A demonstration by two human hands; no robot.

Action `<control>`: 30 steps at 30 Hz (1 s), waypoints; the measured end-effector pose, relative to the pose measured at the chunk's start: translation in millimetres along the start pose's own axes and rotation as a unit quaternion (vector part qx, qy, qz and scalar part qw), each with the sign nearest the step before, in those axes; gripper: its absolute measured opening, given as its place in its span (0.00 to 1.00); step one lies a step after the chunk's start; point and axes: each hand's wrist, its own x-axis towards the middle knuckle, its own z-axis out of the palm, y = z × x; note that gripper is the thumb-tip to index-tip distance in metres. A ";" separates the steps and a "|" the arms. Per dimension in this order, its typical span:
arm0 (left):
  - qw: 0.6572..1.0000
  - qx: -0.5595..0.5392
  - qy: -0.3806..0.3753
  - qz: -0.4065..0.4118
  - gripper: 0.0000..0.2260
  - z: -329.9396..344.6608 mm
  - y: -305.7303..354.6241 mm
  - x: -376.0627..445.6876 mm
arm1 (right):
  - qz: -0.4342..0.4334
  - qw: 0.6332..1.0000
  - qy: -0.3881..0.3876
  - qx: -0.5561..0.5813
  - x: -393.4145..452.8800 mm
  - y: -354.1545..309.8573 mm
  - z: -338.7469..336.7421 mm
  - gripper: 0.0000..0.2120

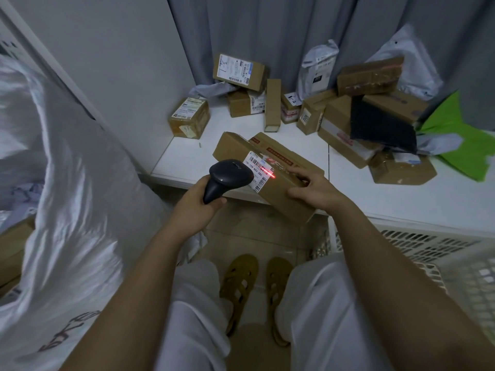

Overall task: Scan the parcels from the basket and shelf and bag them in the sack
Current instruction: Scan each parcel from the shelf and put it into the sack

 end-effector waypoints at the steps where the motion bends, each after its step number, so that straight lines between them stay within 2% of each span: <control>1: 1.000 0.001 0.000 -0.001 0.22 0.2 0.2 0.0 | 0.001 1.000 0.001 0.002 -0.2 0.2 -0.4 0.28; 8: 0.999 -0.026 0.021 0.022 0.20 4.4 4.0 0.2 | -0.003 1.000 0.013 0.024 -3.2 -4.6 0.8 0.29; 12: 0.988 -0.077 0.108 0.074 0.16 8.2 20.3 -4.0 | -0.036 0.992 0.079 0.097 -17.1 -23.4 11.0 0.31; 16: 0.963 -0.155 0.173 0.135 0.19 2.0 52.0 -28.2 | -0.099 0.975 0.139 0.139 -52.2 -67.8 31.3 0.30; 22: 0.925 -0.226 0.242 0.184 0.20 -48.0 98.1 -107.2 | -0.205 0.926 0.112 0.295 -123.0 -164.4 42.7 0.25; 25: 0.905 -0.238 0.291 0.196 0.16 -84.3 118.5 -153.9 | -0.238 0.925 0.088 0.283 -159.5 -212.2 48.5 0.25; 30: 0.872 -0.260 0.363 0.200 0.14 -145.3 121.0 -230.7 | -0.243 0.938 0.024 0.247 -206.7 -275.0 83.5 0.26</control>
